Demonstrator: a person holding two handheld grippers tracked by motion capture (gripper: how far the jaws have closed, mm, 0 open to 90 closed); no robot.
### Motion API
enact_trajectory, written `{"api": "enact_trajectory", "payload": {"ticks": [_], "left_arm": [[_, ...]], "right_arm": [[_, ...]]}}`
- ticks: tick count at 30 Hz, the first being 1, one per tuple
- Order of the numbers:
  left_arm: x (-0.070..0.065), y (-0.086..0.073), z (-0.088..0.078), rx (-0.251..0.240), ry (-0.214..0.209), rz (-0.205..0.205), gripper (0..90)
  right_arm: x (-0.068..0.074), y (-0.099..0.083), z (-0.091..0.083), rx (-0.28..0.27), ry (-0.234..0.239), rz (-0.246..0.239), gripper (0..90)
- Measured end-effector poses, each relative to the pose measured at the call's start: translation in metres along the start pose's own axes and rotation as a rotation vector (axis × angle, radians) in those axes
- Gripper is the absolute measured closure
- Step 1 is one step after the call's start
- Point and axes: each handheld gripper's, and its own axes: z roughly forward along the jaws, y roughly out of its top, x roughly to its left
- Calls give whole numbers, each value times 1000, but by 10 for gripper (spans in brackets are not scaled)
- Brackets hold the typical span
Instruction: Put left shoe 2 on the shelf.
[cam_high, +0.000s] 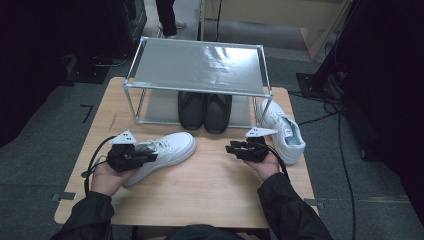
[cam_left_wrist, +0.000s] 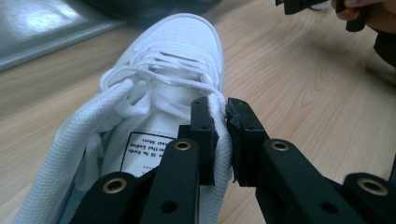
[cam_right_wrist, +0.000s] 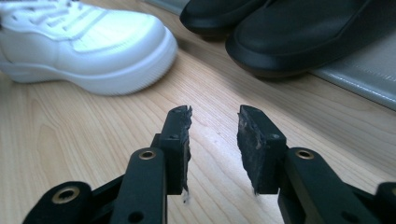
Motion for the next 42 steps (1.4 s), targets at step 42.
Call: {"api": "enact_trajectory", "payload": {"ticks": [42], "left_arm": [[19,25,-27,-17,-34,-13,814]], "right_arm": [[48,17,31,32,107,-67,730]]}}
